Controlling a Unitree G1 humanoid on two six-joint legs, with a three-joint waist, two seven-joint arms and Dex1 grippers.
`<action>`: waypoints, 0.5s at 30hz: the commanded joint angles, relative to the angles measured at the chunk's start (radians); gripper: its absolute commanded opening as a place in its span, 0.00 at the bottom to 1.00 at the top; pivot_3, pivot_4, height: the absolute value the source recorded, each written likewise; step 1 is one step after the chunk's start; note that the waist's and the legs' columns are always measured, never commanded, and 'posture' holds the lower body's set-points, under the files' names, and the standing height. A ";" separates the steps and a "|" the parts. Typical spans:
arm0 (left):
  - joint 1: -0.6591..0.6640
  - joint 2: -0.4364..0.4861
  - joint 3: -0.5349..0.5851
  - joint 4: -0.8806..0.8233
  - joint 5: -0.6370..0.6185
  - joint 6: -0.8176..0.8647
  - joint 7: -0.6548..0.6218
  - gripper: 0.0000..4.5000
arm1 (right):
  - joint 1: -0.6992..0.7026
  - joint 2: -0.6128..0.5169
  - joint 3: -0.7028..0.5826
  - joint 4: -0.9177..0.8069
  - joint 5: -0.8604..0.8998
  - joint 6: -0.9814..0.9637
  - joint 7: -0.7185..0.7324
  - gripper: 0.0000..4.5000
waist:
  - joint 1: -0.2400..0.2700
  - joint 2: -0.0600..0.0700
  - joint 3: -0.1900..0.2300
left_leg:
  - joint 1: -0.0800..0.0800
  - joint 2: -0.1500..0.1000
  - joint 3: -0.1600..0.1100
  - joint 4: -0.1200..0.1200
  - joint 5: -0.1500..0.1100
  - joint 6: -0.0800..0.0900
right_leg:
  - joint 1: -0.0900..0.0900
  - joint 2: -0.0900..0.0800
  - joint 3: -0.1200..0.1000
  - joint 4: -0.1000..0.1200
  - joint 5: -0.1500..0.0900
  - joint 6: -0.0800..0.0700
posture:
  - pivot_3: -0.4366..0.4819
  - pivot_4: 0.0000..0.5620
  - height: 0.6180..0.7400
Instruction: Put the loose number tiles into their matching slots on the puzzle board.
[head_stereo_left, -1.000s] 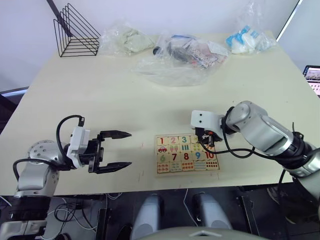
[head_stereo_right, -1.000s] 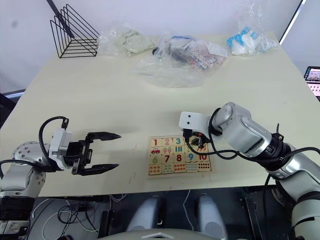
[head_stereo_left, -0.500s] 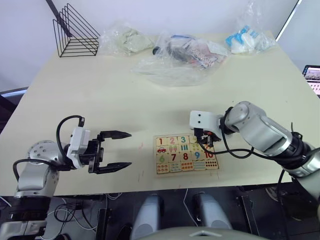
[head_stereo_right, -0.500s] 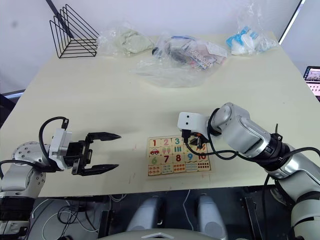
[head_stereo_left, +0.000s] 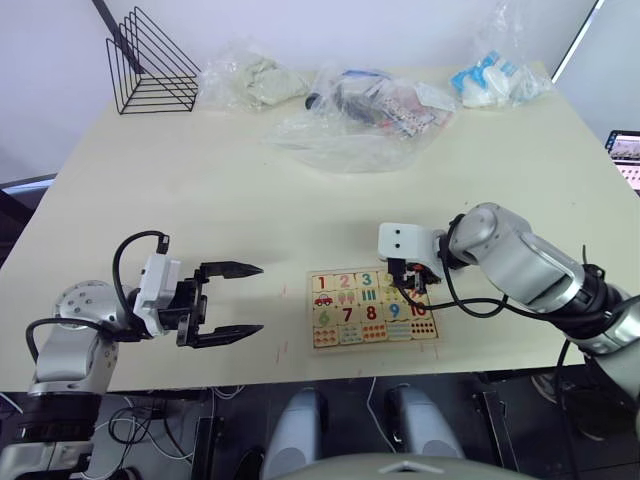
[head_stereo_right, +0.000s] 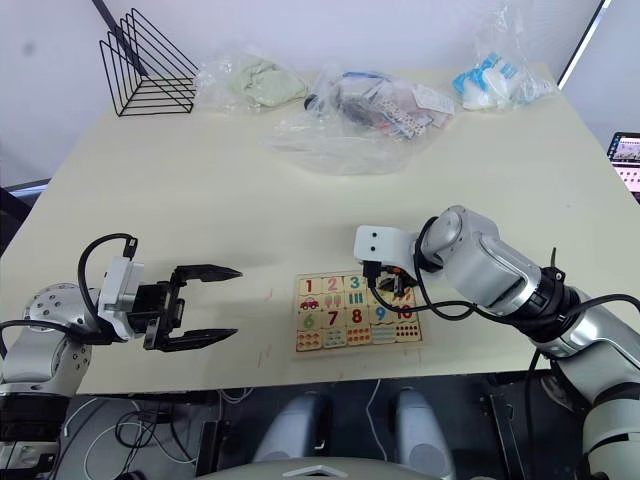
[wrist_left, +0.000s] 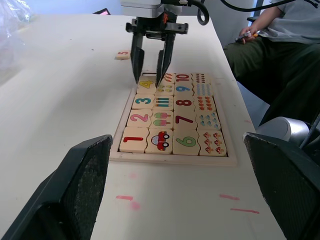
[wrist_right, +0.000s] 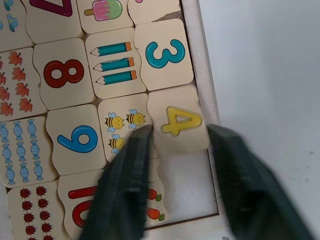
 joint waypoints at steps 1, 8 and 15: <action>0.000 -0.001 0.024 -0.025 -0.002 -0.006 -0.003 1.00 | -0.018 -0.013 -0.001 -0.018 -0.006 -0.010 0.007 0.72 | 0.000 0.000 0.000 | 0.000 0.000 0.000 0.000 0.000 0.000 | 0.000 0.000 0.000 0.000 0.000 0.000 | 0.48 0.27 1.00; -0.001 -0.004 0.024 -0.027 0.001 -0.006 -0.002 1.00 | -0.016 -0.028 -0.009 -0.024 -0.003 -0.022 0.016 0.72 | 0.000 0.000 0.000 | 0.000 0.000 0.000 0.000 0.000 0.000 | 0.000 0.000 0.000 0.000 0.000 0.000 | 0.48 0.27 1.00; 0.003 -0.004 0.026 -0.030 0.002 -0.006 0.000 1.00 | 0.014 -0.051 -0.087 -0.021 0.046 -0.062 0.037 0.72 | 0.000 0.000 0.000 | 0.000 0.000 0.000 0.000 0.000 0.000 | 0.000 0.000 0.000 0.000 0.000 0.000 | 0.48 0.27 1.00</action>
